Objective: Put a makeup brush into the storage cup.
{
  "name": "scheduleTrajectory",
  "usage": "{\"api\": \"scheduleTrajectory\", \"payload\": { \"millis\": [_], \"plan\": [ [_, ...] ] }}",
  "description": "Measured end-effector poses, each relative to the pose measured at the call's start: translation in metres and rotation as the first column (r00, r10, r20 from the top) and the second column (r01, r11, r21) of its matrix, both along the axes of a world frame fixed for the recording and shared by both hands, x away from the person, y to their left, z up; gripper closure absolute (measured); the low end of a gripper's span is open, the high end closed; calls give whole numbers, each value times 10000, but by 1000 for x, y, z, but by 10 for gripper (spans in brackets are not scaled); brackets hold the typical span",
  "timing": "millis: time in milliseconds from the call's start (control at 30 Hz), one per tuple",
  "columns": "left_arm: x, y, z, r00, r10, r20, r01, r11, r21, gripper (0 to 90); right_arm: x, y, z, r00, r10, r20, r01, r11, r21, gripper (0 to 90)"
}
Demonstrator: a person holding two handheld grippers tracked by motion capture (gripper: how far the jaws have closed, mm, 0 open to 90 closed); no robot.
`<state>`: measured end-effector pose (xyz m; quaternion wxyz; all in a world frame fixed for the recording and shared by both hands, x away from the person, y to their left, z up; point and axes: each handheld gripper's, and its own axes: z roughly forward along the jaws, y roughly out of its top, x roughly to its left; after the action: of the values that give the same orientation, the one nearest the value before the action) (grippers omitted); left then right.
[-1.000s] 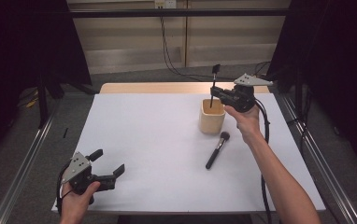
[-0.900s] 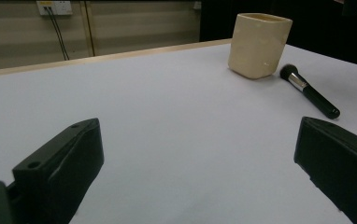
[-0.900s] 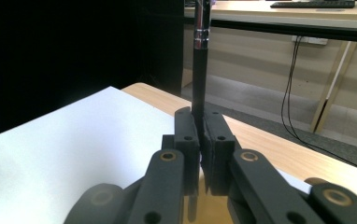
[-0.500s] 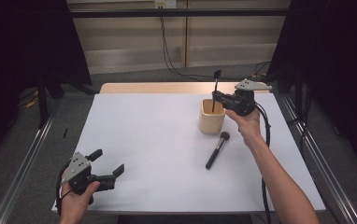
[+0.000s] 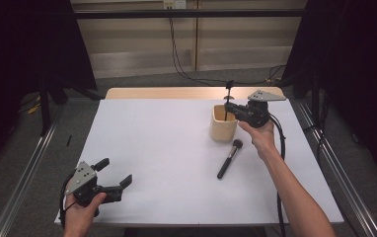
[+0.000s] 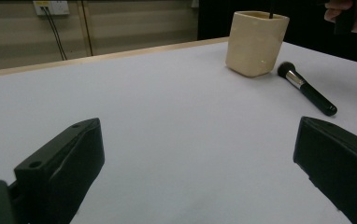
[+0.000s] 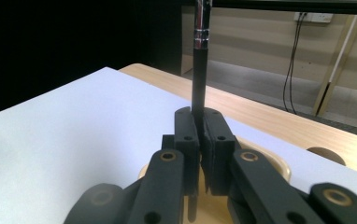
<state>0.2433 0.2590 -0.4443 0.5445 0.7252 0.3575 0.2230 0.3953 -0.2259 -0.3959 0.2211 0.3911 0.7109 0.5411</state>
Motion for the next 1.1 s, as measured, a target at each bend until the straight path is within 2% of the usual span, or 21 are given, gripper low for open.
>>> {"api": "scheduleTrajectory", "payload": {
  "millis": [267, 667, 733, 1100],
  "plan": [
    [1, 0, -1, 10000, 0, -31, 1, 10000, 56, 20, 0, 0, -11, 9997, -34, -233, 32, 10000, -78, 861],
    [0, 0, -1, 10000, 6, -23, -6, 10000, 75, 20, 2, 1, -19, 9992, 88, -396, -98, 9996, -263, 860],
    [1, 0, -1, 10000, 4, -20, -4, 9999, 131, 20, 2, 3, -19, 9994, 134, -316, -145, 9993, -345, 860],
    [0, 0, -1, 10000, 63, 12, -63, 9999, 159, 20, 4, 2, -25, 9982, 29, -607, -53, 9992, -389, 855]
  ]
}}
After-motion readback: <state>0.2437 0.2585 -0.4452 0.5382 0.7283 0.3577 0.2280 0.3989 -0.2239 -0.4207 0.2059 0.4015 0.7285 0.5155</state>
